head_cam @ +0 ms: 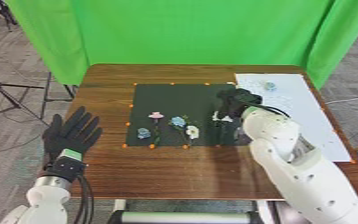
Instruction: Arrange flowers
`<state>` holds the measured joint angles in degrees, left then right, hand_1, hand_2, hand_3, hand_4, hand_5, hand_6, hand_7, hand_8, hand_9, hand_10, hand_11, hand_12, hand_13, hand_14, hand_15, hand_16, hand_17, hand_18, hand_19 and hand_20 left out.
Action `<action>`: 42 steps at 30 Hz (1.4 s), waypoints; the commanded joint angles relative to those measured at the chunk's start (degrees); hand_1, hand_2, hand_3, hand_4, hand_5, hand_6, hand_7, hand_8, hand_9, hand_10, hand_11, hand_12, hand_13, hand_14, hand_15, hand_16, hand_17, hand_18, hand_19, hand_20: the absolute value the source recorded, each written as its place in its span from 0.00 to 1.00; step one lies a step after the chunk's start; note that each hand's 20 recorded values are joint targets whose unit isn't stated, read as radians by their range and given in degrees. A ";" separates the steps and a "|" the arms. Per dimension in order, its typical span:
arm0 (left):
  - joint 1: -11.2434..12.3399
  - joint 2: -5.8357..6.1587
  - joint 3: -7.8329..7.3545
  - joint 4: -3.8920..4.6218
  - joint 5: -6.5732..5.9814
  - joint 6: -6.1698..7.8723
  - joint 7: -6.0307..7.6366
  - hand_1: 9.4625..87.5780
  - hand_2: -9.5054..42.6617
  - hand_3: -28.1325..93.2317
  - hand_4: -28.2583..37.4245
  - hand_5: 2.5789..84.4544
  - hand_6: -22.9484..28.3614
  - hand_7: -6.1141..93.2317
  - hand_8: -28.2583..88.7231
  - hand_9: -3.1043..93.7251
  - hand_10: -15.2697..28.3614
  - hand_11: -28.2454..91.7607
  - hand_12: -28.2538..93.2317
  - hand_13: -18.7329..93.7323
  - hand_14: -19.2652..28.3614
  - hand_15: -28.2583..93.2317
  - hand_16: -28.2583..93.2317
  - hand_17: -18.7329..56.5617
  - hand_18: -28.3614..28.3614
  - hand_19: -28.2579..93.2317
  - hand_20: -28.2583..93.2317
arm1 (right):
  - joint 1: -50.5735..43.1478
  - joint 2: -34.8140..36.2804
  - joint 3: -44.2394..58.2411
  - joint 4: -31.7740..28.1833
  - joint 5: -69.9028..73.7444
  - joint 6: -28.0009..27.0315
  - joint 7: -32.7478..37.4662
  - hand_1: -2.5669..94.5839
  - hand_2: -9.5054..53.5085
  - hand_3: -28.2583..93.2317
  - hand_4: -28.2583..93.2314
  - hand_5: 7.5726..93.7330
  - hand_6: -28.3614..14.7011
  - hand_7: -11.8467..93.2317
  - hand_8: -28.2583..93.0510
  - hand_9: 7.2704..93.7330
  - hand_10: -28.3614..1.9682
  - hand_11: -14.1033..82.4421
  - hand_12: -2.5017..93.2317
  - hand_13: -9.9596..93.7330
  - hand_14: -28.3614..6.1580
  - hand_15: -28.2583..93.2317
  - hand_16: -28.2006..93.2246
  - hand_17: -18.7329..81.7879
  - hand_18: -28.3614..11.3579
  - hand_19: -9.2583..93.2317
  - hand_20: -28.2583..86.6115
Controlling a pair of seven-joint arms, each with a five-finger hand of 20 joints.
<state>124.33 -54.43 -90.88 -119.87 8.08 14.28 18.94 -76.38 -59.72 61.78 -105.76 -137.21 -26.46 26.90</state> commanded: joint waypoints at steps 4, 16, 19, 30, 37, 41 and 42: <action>0.37 0.26 0.12 -0.50 -0.46 -0.58 0.45 0.23 0.42 0.82 0.00 0.45 0.54 0.24 0.14 0.37 0.64 0.41 0.31 0.37 0.70 0.54 0.16 0.16 0.72 0.51 0.30 | 5.76 1.66 0.76 10.69 -2.01 18.78 6.45 0.34 0.00 0.87 0.00 0.33 0.47 0.18 0.16 0.38 0.23 0.25 0.21 0.58 0.32 0.76 0.40 0.49 0.04 0.94 0.63; -5.42 2.24 4.16 1.29 2.28 -3.77 0.25 0.22 0.43 0.82 0.00 0.44 0.55 0.23 0.15 0.37 0.64 0.41 0.31 0.37 0.70 0.53 0.16 0.16 0.73 0.51 0.31 | 21.32 0.90 -3.02 30.23 2.15 11.86 9.89 0.35 0.00 0.89 0.00 0.31 0.46 0.19 0.16 0.28 0.27 0.23 0.18 0.52 0.26 0.82 0.37 0.50 0.06 0.95 0.61; -6.38 2.84 4.90 1.61 1.96 -3.60 1.10 0.22 0.43 0.82 0.00 0.44 0.55 0.23 0.15 0.37 0.64 0.40 0.31 0.37 0.70 0.53 0.16 0.16 0.73 0.51 0.31 | 23.72 0.30 -3.77 34.08 3.92 7.53 9.42 0.35 0.00 0.88 0.00 0.29 0.45 0.19 0.16 0.26 0.27 0.22 0.17 0.52 0.26 0.82 0.36 0.50 0.06 0.95 0.61; -7.01 2.68 5.09 2.18 2.33 -4.16 0.11 0.22 0.43 0.82 0.00 0.44 0.55 0.23 0.15 0.37 0.64 0.40 0.31 0.37 0.70 0.53 0.16 0.17 0.74 0.51 0.31 | 24.87 -1.63 -3.44 41.10 7.35 0.84 6.40 0.44 0.04 0.91 0.00 0.25 0.47 0.21 0.15 0.25 0.33 0.24 0.16 0.52 0.34 0.74 0.33 0.49 0.07 0.94 0.59; -6.69 1.61 4.68 1.88 2.35 -3.59 -0.66 0.22 0.43 0.82 0.00 0.44 0.56 0.23 0.15 0.37 0.64 0.40 0.31 0.37 0.70 0.53 0.17 0.17 0.74 0.51 0.31 | 24.31 -2.61 -4.24 42.03 8.87 0.70 8.58 0.48 0.05 0.91 0.00 0.36 0.53 0.26 0.13 0.39 0.45 0.28 0.14 0.57 0.41 0.71 0.34 0.49 0.10 0.94 0.59; -6.65 1.19 4.70 1.84 1.17 -2.96 -0.98 0.22 0.43 0.82 0.00 0.45 0.56 0.23 0.15 0.37 0.64 0.41 0.32 0.37 0.71 0.53 0.17 0.17 0.74 0.51 0.31 | 23.09 -2.39 -5.19 41.80 6.51 4.13 9.23 0.53 0.00 0.87 0.00 0.52 0.58 0.28 0.12 0.59 0.47 0.31 0.17 0.67 0.53 0.66 0.44 0.52 0.12 0.95 0.59; -6.57 2.31 5.28 1.78 0.46 -2.79 0.10 0.22 0.43 0.82 0.00 0.45 0.56 0.23 0.15 0.37 0.64 0.41 0.32 0.37 0.71 0.53 0.17 0.17 0.74 0.51 0.31 | 22.80 -2.29 -5.52 41.82 6.45 5.79 9.23 0.55 0.00 0.85 0.00 0.55 0.59 0.30 0.12 0.63 0.49 0.33 0.18 0.68 0.56 0.65 0.46 0.52 0.13 0.95 0.59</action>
<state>117.47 -52.28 -86.08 -117.87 10.14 11.12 18.71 -51.35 -61.60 58.23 -64.70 -129.48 -24.51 34.11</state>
